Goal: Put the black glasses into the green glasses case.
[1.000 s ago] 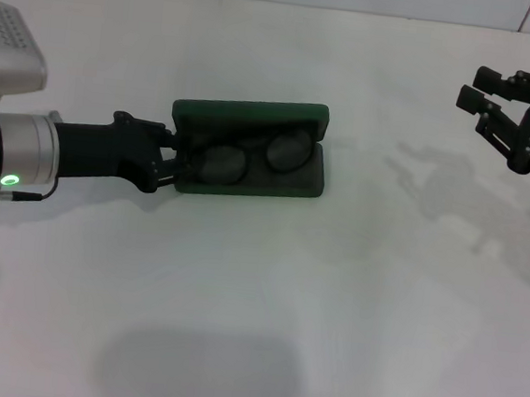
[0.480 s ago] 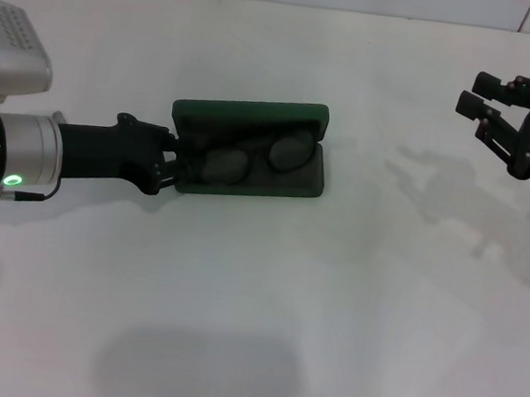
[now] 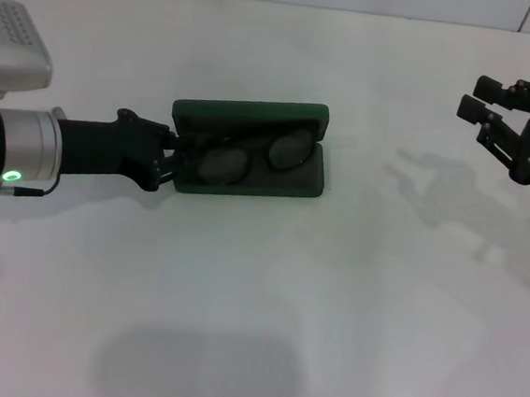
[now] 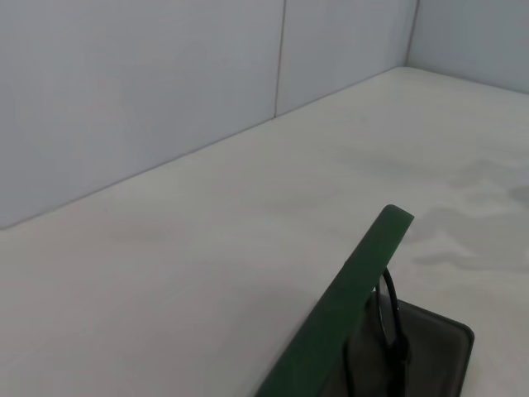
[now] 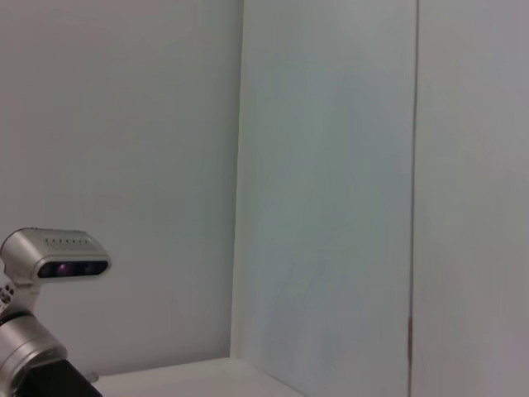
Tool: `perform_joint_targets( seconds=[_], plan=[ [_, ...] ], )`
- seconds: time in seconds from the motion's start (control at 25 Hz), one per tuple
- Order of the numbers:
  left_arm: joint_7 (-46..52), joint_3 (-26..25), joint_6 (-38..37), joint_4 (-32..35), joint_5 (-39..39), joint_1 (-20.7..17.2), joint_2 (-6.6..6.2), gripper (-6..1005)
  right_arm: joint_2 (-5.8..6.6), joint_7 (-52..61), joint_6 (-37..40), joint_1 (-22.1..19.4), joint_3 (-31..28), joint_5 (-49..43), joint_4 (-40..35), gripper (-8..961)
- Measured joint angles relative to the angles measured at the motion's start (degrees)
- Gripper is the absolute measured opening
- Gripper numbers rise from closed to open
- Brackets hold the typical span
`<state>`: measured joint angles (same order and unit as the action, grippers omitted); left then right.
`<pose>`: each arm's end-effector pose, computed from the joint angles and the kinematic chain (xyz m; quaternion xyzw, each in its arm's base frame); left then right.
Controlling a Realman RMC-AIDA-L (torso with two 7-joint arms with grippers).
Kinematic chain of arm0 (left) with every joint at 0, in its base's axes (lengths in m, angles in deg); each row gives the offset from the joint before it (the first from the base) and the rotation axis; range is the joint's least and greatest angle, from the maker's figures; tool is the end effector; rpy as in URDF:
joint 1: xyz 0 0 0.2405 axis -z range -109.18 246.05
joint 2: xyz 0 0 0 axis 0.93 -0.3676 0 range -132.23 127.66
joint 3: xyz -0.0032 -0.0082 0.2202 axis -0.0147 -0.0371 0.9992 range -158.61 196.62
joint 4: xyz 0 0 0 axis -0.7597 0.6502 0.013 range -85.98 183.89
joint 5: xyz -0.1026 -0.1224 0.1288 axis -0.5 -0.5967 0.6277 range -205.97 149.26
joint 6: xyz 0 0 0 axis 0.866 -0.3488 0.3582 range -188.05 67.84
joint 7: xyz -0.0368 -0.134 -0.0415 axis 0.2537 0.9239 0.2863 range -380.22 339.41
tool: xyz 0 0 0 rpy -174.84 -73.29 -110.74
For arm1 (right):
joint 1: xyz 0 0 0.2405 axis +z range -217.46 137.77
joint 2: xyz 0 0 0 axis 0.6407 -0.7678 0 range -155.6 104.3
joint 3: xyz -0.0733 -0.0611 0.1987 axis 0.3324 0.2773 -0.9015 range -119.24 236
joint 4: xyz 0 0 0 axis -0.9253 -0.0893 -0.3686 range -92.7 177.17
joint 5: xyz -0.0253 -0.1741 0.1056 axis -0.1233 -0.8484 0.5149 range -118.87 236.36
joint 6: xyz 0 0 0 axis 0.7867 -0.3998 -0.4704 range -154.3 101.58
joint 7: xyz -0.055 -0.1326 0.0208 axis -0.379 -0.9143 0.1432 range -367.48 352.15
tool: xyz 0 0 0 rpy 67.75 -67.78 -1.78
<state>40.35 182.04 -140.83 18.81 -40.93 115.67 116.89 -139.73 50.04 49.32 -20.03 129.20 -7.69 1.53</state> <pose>-0.2673 0.3355 0.0054 -0.9472 -0.2034 -0.1298 0.2112 0.2149 0.3231 0.0398 -0.8918 0.0779 0.3418 0.2859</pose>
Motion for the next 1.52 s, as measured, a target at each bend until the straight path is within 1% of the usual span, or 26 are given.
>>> perform_joint_targets(
  seconds=[0.24, 0.32, 0.4, 0.48, 0.52, 0.72, 0.92, 1.16, 1.4, 1.52],
  plan=[
    [-2.46, 0.00, -0.29, 0.00, -0.47, 0.11, -0.16, 189, -0.02, -0.11, 0.17, -0.40, -0.08, 0.26, -0.09, 317],
    [-1.35, 0.00, -0.33, -0.03, -0.16, 0.40, -0.27, 188, -0.10, -0.11, 0.25, -0.40, -0.07, 0.33, -0.09, 319],
    [0.77, 0.00, -0.42, -0.06, 0.70, 0.92, -0.71, 187, -0.19, -0.12, 0.51, -0.39, -0.07, 0.37, -0.09, 320],
    [3.82, 0.00, -0.69, -0.05, 2.76, 1.97, -1.44, 186, -0.18, -0.07, 0.58, -0.39, -0.07, 0.37, -0.09, 322],
    [3.82, 0.00, -0.69, -0.05, 2.76, 1.97, -1.44, 186, -0.18, -0.01, 0.60, -0.39, -0.07, 0.32, -0.09, 322],
    [10.13, 0.00, -1.74, -0.04, 9.34, 5.00, -2.93, 184, -0.24, 0.09, 1.15, -0.45, -0.07, 0.16, -0.05, 326],
    [14.15, 0.00, -2.16, -0.02, 13.36, 7.11, -3.69, 171, -0.32, 0.02, 1.44, -0.48, -0.07, 0.17, 0.14, 330],
    [14.31, 0.00, -3.38, -0.06, 13.26, 8.29, -3.91, 163, -0.35, -0.13, 1.44, -0.78, -0.06, 0.41, 0.52, 334],
    [13.95, 0.00, -4.47, -0.37, 12.22, 8.58, -4.52, 158, -0.35, -0.14, 1.44, -0.94, -0.06, 0.44, 0.33, 339],
    [13.88, 0.00, -4.60, -0.42, 12.58, 8.59, -5.02, 157, -0.35, -0.13, 1.43, -0.94, -0.07, 0.44, 0.27, 341]
  ],
)
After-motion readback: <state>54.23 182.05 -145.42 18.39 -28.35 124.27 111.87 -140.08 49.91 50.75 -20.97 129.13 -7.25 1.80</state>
